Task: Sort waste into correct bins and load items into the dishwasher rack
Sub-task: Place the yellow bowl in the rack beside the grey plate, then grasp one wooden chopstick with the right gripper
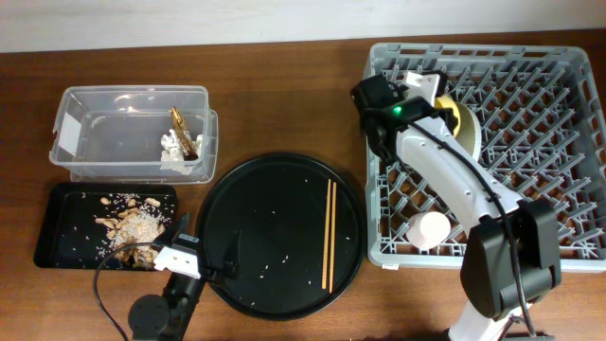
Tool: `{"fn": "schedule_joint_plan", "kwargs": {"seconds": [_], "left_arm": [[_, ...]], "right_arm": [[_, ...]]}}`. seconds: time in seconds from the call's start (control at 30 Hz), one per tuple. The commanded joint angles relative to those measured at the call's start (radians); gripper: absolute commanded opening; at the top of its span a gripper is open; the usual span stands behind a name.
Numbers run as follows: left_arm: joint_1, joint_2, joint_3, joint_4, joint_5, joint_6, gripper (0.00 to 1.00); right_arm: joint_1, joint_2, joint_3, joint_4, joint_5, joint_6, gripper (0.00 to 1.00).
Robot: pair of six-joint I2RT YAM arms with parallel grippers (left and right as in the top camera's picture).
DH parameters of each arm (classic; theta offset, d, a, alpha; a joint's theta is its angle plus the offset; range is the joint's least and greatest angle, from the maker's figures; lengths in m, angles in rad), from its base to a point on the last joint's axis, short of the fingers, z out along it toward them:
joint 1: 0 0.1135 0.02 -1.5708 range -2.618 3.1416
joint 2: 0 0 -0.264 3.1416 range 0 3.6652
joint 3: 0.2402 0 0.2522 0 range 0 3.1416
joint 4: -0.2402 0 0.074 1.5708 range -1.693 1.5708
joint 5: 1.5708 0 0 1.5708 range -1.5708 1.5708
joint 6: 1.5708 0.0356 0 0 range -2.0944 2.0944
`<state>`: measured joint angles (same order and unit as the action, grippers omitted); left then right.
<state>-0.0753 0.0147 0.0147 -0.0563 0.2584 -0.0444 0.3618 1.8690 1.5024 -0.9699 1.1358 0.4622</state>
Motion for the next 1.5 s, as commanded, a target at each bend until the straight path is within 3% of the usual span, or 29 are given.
{"fn": "schedule_joint_plan", "kwargs": {"seconds": [0.0,0.3,0.47,0.6,0.7,0.83,1.23,1.37,1.47], "left_arm": [[0.006,-0.005,-0.005,-0.002,0.008,0.016,1.00],[0.006,-0.005,-0.005,-0.002,0.008,0.015,0.99],[0.006,-0.005,-0.005,-0.002,0.008,0.015,0.99],[0.006,-0.005,-0.005,-0.002,0.008,0.015,0.99],[0.006,-0.005,-0.005,-0.002,0.008,0.015,0.99],[0.006,-0.005,-0.005,-0.002,0.008,0.015,0.99],[0.006,-0.004,-0.005,-0.002,0.008,0.016,0.99],[0.006,-0.004,-0.005,-0.002,0.008,0.015,0.99],[0.006,-0.004,-0.005,-0.002,0.008,0.015,0.99]], "right_arm": [[0.027,0.002,0.007,0.040,0.105,-0.111,0.04],[0.032,0.002,-0.082,0.032,-0.042,-0.110,0.04],[0.062,0.002,-0.123,-0.021,-0.021,-0.110,0.05],[0.146,-0.006,-0.122,-0.088,-0.023,-0.070,0.28],[0.200,-0.028,-0.114,-0.141,-0.026,0.015,0.39],[0.256,-0.080,-0.047,-0.278,-0.078,0.116,0.46],[0.269,-0.277,0.021,-0.323,-0.690,0.118,0.48],[0.304,-0.256,-0.011,-0.253,-1.143,-0.072,0.48],[0.364,-0.243,-0.092,-0.154,-1.206,-0.059,0.56]]}}
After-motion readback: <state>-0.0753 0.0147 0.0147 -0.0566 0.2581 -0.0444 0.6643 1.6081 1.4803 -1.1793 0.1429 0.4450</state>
